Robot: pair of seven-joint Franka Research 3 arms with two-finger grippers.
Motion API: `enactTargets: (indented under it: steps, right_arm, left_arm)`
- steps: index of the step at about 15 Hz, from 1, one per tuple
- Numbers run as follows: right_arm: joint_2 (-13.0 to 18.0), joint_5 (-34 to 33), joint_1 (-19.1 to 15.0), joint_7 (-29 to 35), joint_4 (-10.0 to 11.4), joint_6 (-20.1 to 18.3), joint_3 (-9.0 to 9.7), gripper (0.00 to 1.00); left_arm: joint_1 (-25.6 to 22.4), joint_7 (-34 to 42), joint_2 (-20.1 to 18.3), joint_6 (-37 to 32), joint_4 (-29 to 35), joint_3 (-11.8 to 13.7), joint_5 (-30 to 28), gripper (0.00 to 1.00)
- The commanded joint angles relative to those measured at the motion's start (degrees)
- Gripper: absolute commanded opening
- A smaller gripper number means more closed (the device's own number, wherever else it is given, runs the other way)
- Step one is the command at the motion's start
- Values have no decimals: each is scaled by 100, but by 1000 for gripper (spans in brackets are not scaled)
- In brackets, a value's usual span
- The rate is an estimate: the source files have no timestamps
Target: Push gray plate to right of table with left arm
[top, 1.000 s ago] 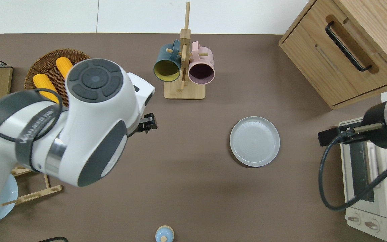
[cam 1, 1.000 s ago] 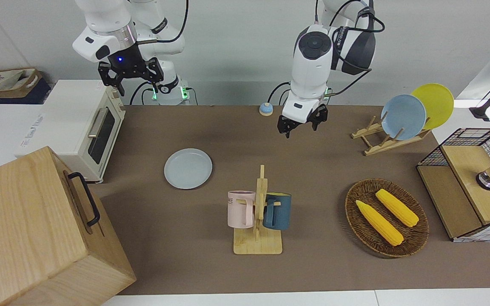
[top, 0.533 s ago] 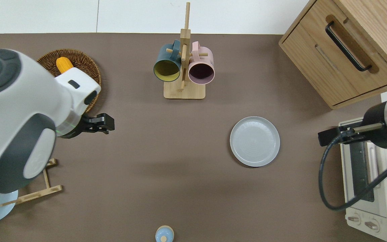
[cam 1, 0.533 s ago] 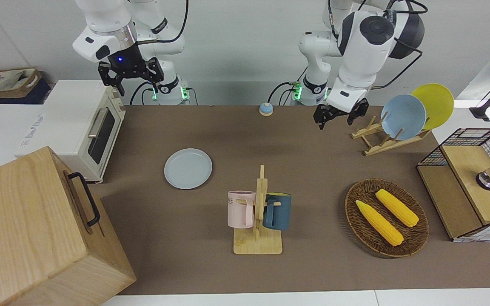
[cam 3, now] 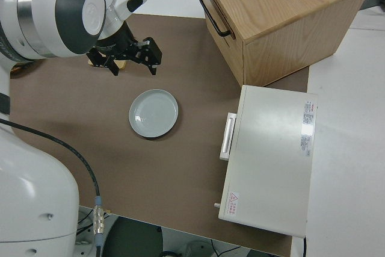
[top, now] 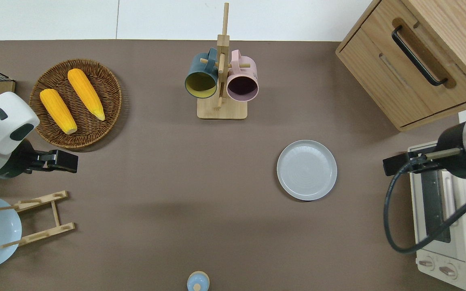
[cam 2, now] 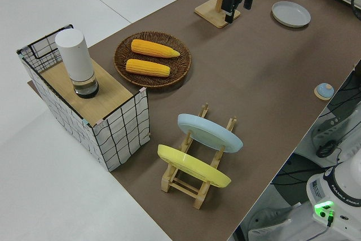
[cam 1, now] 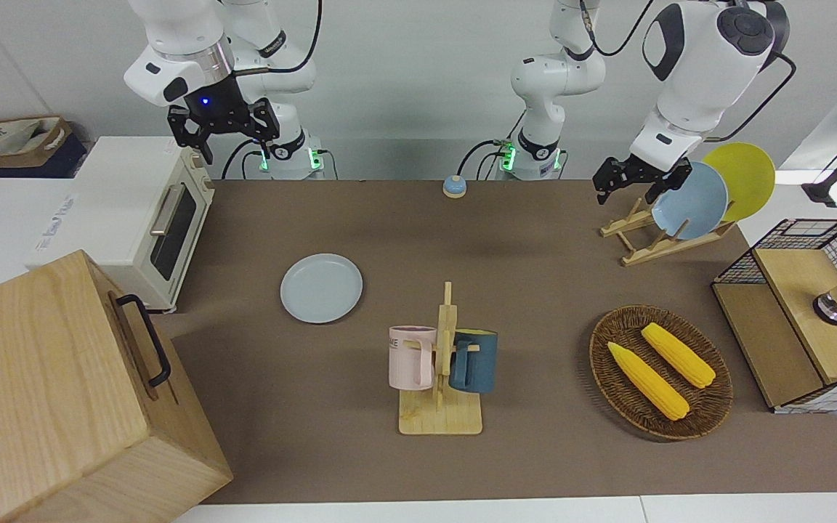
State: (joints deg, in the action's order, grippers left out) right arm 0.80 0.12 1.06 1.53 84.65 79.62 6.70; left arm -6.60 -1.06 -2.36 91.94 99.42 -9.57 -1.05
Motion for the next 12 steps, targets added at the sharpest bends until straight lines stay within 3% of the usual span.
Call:
enactTargets:
  steps: [1, 6, 12]
  right_arm:
    - [17, 23, -115, 14, -45, -96, 77, 983]
    - [17, 23, -115, 14, -45, -87, 77, 983]
    - [17, 23, -115, 14, -45, -87, 77, 983]
  left_arm:
    - [-105, 194, -292, 307, 481, -54, -88, 1000]
    - [-96, 194, -239, 351, 438, -63, -492, 1000]
    - [-122, 115, -283, 316, 411, -54, -457, 1000]
